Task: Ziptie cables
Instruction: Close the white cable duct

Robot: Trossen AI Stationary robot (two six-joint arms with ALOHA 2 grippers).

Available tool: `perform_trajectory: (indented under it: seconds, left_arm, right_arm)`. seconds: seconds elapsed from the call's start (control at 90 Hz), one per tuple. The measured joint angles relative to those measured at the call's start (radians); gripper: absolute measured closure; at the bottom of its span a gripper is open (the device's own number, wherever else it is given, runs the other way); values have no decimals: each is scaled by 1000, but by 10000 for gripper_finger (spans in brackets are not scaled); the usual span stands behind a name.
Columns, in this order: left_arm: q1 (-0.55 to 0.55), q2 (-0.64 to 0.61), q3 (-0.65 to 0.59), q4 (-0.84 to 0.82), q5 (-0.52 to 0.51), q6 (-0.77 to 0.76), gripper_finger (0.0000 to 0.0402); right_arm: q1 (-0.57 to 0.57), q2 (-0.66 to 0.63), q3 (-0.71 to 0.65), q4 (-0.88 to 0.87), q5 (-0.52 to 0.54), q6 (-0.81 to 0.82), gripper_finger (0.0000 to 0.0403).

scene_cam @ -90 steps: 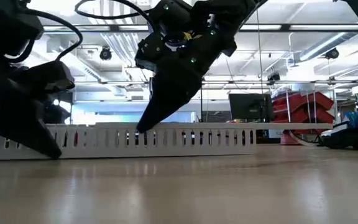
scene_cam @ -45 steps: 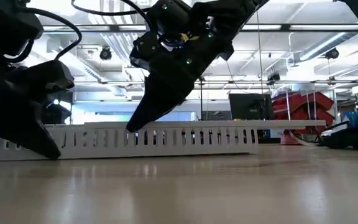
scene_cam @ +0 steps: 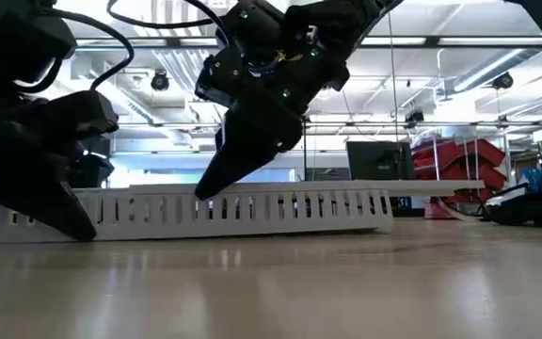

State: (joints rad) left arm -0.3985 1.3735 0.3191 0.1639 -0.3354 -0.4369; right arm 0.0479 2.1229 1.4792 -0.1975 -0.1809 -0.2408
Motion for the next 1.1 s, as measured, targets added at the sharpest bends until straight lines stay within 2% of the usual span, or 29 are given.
perform_trajectory:
  seconds: [0.356,0.744,1.1]
  left_arm:
    - [1,0,0,4,-6,-3,184]
    - [3,0,-1,11,0,-18,185]
    - [3,0,-8,64,-5,7,184]
  right_arm:
    - [0,-2,0,-36,-26,-65,173]
    - [-3,-6,5,-109,-6,-109,173]
    - [3,11,-3,55,39,22,176]
